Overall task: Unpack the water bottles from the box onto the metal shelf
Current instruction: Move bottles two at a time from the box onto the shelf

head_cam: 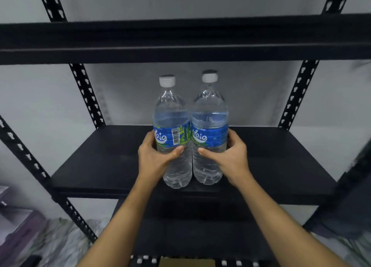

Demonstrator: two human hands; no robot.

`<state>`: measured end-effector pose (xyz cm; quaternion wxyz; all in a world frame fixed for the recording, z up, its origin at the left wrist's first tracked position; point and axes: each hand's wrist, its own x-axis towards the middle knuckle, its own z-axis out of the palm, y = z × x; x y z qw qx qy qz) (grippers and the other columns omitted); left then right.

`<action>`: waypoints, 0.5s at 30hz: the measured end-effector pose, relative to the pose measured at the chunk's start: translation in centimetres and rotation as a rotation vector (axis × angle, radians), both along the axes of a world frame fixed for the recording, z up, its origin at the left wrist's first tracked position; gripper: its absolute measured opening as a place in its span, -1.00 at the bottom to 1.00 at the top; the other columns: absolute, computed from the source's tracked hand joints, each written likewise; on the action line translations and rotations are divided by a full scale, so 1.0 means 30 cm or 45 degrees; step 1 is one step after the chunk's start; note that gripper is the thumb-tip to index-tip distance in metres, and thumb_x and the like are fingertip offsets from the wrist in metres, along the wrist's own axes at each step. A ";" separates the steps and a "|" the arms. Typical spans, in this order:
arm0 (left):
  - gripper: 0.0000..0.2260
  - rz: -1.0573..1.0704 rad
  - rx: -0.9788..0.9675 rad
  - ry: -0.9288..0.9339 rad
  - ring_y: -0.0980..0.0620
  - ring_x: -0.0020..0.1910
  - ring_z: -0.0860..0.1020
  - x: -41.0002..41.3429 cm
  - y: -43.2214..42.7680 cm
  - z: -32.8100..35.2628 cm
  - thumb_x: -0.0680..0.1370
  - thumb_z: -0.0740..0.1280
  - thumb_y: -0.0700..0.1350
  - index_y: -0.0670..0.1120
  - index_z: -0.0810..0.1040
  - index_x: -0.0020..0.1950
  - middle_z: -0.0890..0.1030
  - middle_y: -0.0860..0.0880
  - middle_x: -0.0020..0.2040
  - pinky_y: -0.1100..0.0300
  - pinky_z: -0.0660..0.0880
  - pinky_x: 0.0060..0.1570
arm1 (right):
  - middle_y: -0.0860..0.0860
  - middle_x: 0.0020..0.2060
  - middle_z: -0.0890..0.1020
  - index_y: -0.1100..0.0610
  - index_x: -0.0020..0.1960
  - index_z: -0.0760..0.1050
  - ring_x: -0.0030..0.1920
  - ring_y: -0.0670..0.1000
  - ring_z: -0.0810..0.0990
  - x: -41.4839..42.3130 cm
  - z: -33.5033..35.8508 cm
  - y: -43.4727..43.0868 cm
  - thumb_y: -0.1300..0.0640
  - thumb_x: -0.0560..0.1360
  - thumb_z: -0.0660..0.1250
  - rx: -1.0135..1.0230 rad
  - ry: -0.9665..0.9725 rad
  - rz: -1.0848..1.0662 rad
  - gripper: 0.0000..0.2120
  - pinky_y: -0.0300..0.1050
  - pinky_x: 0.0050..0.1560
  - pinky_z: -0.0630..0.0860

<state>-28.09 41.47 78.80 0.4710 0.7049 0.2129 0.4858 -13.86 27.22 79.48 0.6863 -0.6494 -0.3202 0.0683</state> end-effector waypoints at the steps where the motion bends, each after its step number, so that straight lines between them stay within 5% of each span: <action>1: -0.40 -0.002 -0.005 0.005 0.06 -0.02 0.69 0.009 0.016 -0.008 0.22 0.63 0.00 -0.17 0.57 0.18 0.70 -0.03 0.03 0.15 0.64 -0.01 | -0.03 0.05 0.67 0.11 0.22 0.50 0.02 -0.10 0.68 0.008 -0.010 0.012 0.17 0.11 0.69 -0.001 0.009 -0.010 -0.28 -0.04 0.06 0.64; 8: -0.38 -0.045 0.023 0.036 0.01 0.04 0.67 0.067 0.077 -0.043 0.22 0.61 0.07 -0.12 0.56 0.20 0.66 -0.09 0.08 0.05 0.63 0.05 | 0.00 0.08 0.65 0.06 0.23 0.48 0.04 -0.08 0.67 0.052 -0.079 0.063 0.17 0.13 0.69 0.026 0.038 -0.068 -0.28 -0.03 0.07 0.64; 12: -0.44 -0.040 0.034 -0.019 -0.03 0.09 0.64 0.081 0.072 -0.073 0.24 0.60 0.06 0.07 0.54 0.20 0.62 -0.11 0.12 0.00 0.61 0.10 | 0.00 0.14 0.59 -0.05 0.22 0.45 0.11 -0.08 0.64 0.049 -0.103 0.069 0.14 0.15 0.67 0.046 -0.012 -0.060 -0.29 -0.02 0.12 0.61; 15: -0.39 -0.059 0.021 -0.019 0.01 0.14 0.63 0.072 0.068 -0.091 0.25 0.58 0.09 0.07 0.50 0.27 0.60 -0.07 0.17 0.09 0.58 0.12 | -0.07 0.19 0.52 -0.04 0.30 0.41 0.17 -0.11 0.59 0.041 -0.117 0.065 0.08 0.16 0.66 0.034 -0.043 -0.050 -0.22 -0.03 0.18 0.58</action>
